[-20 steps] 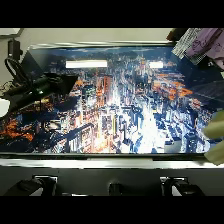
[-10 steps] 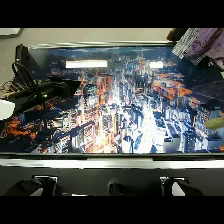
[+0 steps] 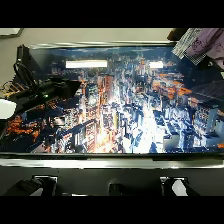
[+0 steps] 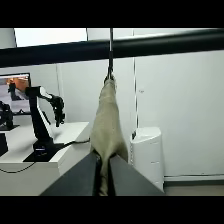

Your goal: Fold the clothes and pants, and hang the long-sleeved shirts on hangers.

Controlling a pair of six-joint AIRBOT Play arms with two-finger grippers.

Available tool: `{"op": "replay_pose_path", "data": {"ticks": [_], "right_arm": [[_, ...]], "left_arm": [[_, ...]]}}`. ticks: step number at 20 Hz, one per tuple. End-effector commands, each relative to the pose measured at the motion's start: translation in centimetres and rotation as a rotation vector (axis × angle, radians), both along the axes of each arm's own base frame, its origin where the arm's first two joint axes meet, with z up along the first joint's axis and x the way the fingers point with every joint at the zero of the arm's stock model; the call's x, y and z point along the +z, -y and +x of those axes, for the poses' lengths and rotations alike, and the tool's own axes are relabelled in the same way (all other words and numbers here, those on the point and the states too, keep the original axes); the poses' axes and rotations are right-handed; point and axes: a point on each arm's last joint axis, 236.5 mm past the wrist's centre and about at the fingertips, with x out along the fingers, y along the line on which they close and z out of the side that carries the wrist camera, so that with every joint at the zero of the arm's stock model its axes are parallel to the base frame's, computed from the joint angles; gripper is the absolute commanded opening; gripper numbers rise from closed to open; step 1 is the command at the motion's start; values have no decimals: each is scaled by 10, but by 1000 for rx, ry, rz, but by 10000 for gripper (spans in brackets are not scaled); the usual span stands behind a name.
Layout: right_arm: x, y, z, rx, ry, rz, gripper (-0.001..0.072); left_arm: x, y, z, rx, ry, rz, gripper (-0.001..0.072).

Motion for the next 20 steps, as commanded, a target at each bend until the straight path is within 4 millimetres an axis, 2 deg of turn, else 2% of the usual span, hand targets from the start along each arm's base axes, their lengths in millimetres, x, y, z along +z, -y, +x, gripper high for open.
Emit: {"op": "replay_pose_path", "data": {"ticks": [1, 6, 13, 14, 15, 16, 17, 18, 20], "right_arm": [[-10, 16, -6, 15, 53, 41, 18], [-27, 28, -3, -13, 40, 93, 19], [-29, 30, 0, -14, 25, 99, 22], [-29, 30, -1, -14, 26, 97, 42], [-29, 28, -4, -17, 33, 101, 161], [-29, 25, -9, -22, 46, 111, 362], [-28, 20, -16, -29, 59, 116, 530], [-21, 10, -26, -36, 63, 105, 641], [6, -21, -49, -22, 89, 25, 662]], "left_arm": [[-1, 0, 1, 0, -2, 2, 551], [-1, 0, 0, -1, -3, 2, 551], [-2, 0, 0, -1, -3, 2, 551], [-2, 0, 1, 0, -3, 2, 551], [-1, 0, 1, 1, -1, 1, 551], [0, 0, 1, 2, 0, -1, 551], [1, -1, 1, 10, -4, -12, 552], [4, -2, 3, 28, -10, -35, 552], [8, -9, 8, 69, -25, -81, 552]]}}
